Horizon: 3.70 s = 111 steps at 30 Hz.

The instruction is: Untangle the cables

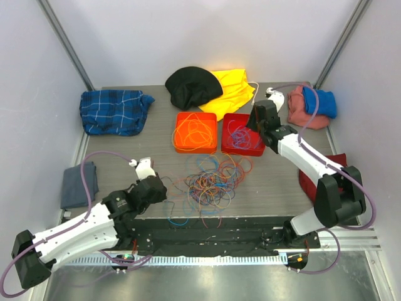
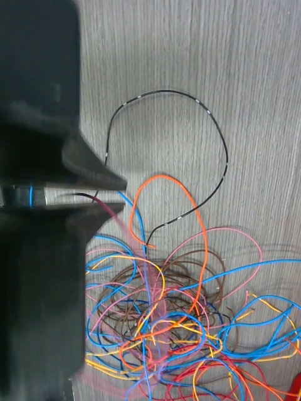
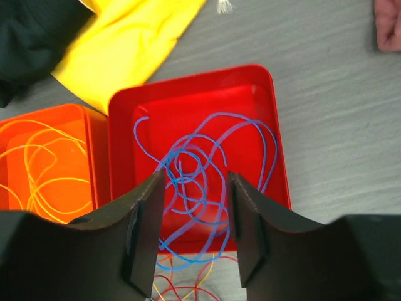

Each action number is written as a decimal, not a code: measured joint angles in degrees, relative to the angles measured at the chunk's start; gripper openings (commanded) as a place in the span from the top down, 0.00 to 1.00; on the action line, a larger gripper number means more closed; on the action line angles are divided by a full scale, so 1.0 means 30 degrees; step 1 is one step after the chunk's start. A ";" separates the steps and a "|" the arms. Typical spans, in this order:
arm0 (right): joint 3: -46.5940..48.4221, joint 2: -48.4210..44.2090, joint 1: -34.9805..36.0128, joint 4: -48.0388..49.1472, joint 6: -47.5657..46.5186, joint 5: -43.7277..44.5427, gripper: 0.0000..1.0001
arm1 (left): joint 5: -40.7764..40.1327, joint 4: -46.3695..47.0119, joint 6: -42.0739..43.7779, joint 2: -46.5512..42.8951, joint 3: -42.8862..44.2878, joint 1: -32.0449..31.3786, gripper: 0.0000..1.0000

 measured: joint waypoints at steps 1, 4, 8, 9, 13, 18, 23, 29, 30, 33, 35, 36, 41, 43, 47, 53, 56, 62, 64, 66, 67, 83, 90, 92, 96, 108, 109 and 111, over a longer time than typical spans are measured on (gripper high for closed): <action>-0.0182 -0.0022 -0.0007 -0.0080 0.0124 -0.0007 0.43 | -0.0015 0.0007 0.0109 0.0066 0.0000 0.0000 0.73; -0.0831 -0.0896 0.0000 -0.0393 0.0386 -0.0102 0.43 | -0.0036 0.0000 0.0321 0.0182 0.0044 0.0007 0.64; -0.1253 -0.3599 0.0867 -0.0816 0.0430 -0.0780 0.46 | -0.0328 0.0044 0.0648 0.0204 0.0357 0.0000 0.59; -0.1268 -0.4379 0.1464 -0.0794 0.0393 -0.1049 0.47 | -0.0444 0.0080 0.0772 0.0204 0.0466 0.0007 0.58; -0.1443 -0.6251 0.5064 -0.0525 0.0219 -0.2470 0.50 | -0.1086 0.0408 0.1282 0.0291 0.0962 0.0007 0.55; -0.3920 -0.5807 0.8320 -0.0058 0.0452 -0.3548 0.52 | -0.1515 0.0918 0.1770 0.1122 0.1829 0.0007 0.54; -0.5523 -0.3330 0.8969 -0.0095 0.0765 -0.3701 0.53 | -0.1494 0.1326 0.1778 0.1559 0.2040 0.0007 0.53; -0.5078 -0.0561 0.9092 0.1173 0.0670 -0.3723 0.52 | -0.1268 0.1297 0.1435 0.1282 0.2040 0.0007 0.51; -0.4707 0.0051 0.9158 0.1326 0.0656 -0.3745 0.52 | -0.1217 0.1268 0.1326 0.1166 0.2033 0.0007 0.51; -0.3701 0.1610 0.9296 0.1792 0.0576 -0.3789 0.52 | -0.1166 0.1020 0.1115 0.0525 0.1974 0.0007 0.51; -0.3133 0.2543 0.9471 0.2186 0.0510 -0.3818 0.52 | -0.1166 0.0838 0.1020 -0.0029 0.1800 0.0007 0.50; -0.2885 0.2922 0.9559 0.2346 0.0495 -0.3825 0.52 | -0.1166 0.0721 0.0918 -0.0313 0.1668 0.0007 0.50; -0.1690 0.4699 0.9726 0.2827 0.0277 -0.3803 0.52 | -0.1166 0.0138 0.0685 -0.1443 0.1086 0.0007 0.50; -0.1173 0.5435 0.9748 0.2892 0.0168 -0.3774 0.53 | -0.1166 -0.0095 0.0656 -0.1785 0.0984 0.0007 0.50; -0.0597 0.6426 0.9748 0.2885 0.0095 -0.3628 0.58 | -0.1180 -0.0539 0.0605 -0.2288 0.0954 0.0007 0.49; -0.0357 0.6637 0.9748 0.2820 -0.0080 -0.2900 0.95 | -0.1297 -0.0743 0.0583 -0.2820 0.0772 0.0007 0.49; -0.0401 0.6462 0.9799 0.2725 -0.0153 -0.2382 0.99 | -0.1311 -0.0736 0.0554 -0.2805 0.0670 0.0007 0.49; -0.0488 0.2645 1.0295 0.0984 -0.0437 -0.1239 0.99 | -0.1348 -0.0678 0.0554 -0.2565 0.0634 0.0007 0.49; 0.0095 0.0510 1.0564 -0.0015 -0.0692 -0.0998 0.99 | -0.1384 -0.0605 0.0612 -0.2448 0.0634 0.0007 0.47; 0.1829 -0.1610 1.0805 -0.1275 -0.1078 -0.0750 0.99 | -0.1486 -0.0386 0.0780 -0.2295 0.0634 0.0007 0.41; 0.2900 -0.2441 1.0885 -0.1712 -0.1311 -0.0663 0.99 | -0.1545 -0.0262 0.0874 -0.2222 0.0641 0.0007 0.39; 1.2539 -0.8284 1.1060 -0.6732 -0.1683 -0.1217 0.99 | -0.0364 0.8786 0.4816 -0.0998 0.0729 0.0007 0.14; 1.1067 -0.8233 1.1060 -0.7380 -0.1734 0.0160 0.99 | 0.0503 1.0353 0.4634 0.0066 0.0721 0.0007 0.15; 1.0375 -0.8145 1.1060 -0.7461 -0.1887 0.1275 0.99 | 0.0525 0.9828 0.4299 -0.0051 0.0721 0.0007 0.15; 0.9267 -0.7526 1.0659 -0.7395 -0.2463 0.3213 0.99 | 0.0568 0.9027 0.3636 -0.1435 0.0328 0.0007 0.17; 0.5632 -0.4437 0.3854 -0.6084 -0.1406 0.1479 0.99 | -0.0102 0.5428 0.2419 -0.7745 -0.1464 0.0007 0.16; 0.5632 -0.4255 0.3759 -0.5778 -0.1355 0.1275 0.99 | -0.0226 0.5224 0.2433 -0.8007 -0.1464 0.0007 0.16; 0.5632 -0.3832 0.3592 -0.5136 -0.1290 0.0969 0.99 | -0.0408 0.4852 0.2543 -0.8313 -0.1464 0.0007 0.16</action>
